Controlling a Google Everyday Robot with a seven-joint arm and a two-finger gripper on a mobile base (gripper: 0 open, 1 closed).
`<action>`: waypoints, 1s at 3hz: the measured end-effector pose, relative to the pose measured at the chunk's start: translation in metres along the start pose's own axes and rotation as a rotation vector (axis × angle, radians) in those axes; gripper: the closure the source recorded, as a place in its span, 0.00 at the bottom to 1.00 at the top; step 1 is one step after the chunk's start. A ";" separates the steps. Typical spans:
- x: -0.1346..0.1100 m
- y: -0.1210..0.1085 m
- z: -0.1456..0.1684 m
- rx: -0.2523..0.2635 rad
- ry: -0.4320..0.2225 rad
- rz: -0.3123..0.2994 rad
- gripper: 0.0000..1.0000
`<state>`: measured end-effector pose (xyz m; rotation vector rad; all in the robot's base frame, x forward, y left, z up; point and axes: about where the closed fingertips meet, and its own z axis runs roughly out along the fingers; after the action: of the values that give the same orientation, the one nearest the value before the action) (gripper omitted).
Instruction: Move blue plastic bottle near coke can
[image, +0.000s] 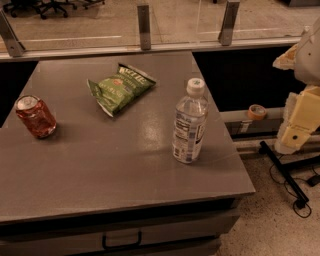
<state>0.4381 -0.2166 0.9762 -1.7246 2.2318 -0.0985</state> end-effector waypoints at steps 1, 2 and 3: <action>0.000 0.000 0.000 0.000 0.000 0.000 0.00; -0.005 -0.002 -0.001 -0.010 -0.037 0.001 0.00; -0.011 -0.007 0.020 -0.050 -0.165 0.002 0.00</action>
Offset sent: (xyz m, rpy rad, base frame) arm 0.0053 0.0080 -0.0005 0.0882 0.0245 0.0254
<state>0.4534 -0.2050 0.9615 -1.6895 2.1332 0.0973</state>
